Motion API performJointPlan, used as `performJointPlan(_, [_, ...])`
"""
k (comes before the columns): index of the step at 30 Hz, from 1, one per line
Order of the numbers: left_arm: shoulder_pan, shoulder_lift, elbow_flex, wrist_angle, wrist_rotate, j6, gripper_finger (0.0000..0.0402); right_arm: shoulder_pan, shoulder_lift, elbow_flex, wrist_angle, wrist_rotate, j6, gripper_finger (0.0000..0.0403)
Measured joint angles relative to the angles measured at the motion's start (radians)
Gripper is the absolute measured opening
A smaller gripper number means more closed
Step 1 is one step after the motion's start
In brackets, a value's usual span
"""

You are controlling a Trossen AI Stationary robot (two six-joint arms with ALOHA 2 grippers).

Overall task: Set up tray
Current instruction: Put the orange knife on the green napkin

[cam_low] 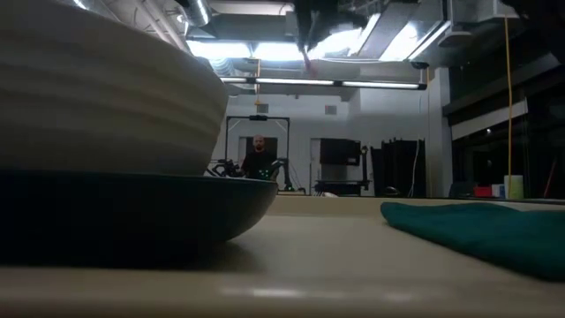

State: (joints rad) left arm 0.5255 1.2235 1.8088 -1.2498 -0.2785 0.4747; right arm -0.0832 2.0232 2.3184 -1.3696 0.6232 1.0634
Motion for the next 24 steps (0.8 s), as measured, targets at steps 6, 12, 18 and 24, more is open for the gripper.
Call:
performJointPlan(6, [0.0, -0.023, 0.0, 0.054, 0.01, 0.0, 0.0143, 0.165, -0.07, 0.002, 0.017, -0.014, 0.004, 0.0034])
performJointPlan(12, [0.0, -0.035, 0.0, 0.064, 0.011, 0.001, 0.0143, 0.343, -0.117, 0.003, 0.098, -0.022, 0.105, 0.0034])
performJointPlan(18, [0.0, -0.044, 0.0, 0.063, 0.01, 0.001, 0.0143, 0.54, -0.118, -0.005, 0.201, 0.15, 0.298, 0.0034])
performJointPlan(24, [0.0, -0.049, 0.0, 0.062, 0.111, -0.02, 0.0143, 0.717, -0.119, -0.137, 0.209, 0.358, 0.711, 0.0034])
